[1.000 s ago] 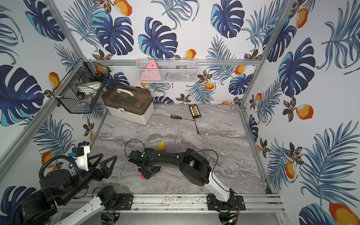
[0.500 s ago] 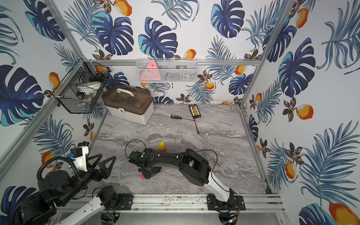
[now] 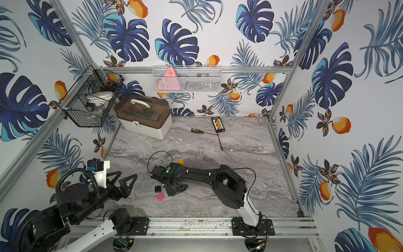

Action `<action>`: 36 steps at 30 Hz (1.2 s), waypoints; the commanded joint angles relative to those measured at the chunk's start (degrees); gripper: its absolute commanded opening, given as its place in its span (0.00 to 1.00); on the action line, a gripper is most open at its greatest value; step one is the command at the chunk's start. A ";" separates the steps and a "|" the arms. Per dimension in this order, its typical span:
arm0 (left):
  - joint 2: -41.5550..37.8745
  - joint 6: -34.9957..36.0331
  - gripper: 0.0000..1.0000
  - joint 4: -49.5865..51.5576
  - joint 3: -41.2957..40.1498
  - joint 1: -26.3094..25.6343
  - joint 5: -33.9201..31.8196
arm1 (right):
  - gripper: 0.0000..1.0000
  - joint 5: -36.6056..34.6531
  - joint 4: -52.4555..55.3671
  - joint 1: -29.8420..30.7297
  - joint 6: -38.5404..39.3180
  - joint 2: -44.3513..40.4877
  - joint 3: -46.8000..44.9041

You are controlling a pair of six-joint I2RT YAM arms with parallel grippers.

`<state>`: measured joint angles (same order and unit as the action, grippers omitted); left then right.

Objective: Assemble the number 1 with lego
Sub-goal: Pick up the lego brick from the center of the board, then assemble the lego brick with the lego brick.

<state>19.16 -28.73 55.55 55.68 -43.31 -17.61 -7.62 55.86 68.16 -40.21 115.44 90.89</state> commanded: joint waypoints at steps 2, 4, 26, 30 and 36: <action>6.01 4.20 0.99 -2.87 1.74 -0.11 6.87 | 0.23 -1.21 -1.21 -3.71 -6.16 -8.21 -6.13; 8.61 5.92 0.99 -3.32 2.44 -0.13 9.45 | 0.23 -2.07 -1.00 -5.94 -6.76 -11.60 -8.63; 19.46 3.51 0.99 -9.09 -2.20 -0.12 16.33 | 0.20 -1.85 -4.20 -24.46 -4.27 -17.14 -18.34; 23.58 -4.16 0.99 -5.32 -1.55 -0.11 11.51 | 0.19 -0.84 -6.23 -24.66 -3.48 -15.46 -18.21; 22.94 -14.80 0.99 -10.47 -11.02 -0.11 12.02 | 0.14 0.50 -7.82 -24.66 -3.67 -14.10 -18.84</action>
<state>43.07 -36.29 47.48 47.35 -43.42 -4.34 -8.08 49.54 43.44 -44.07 101.08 72.42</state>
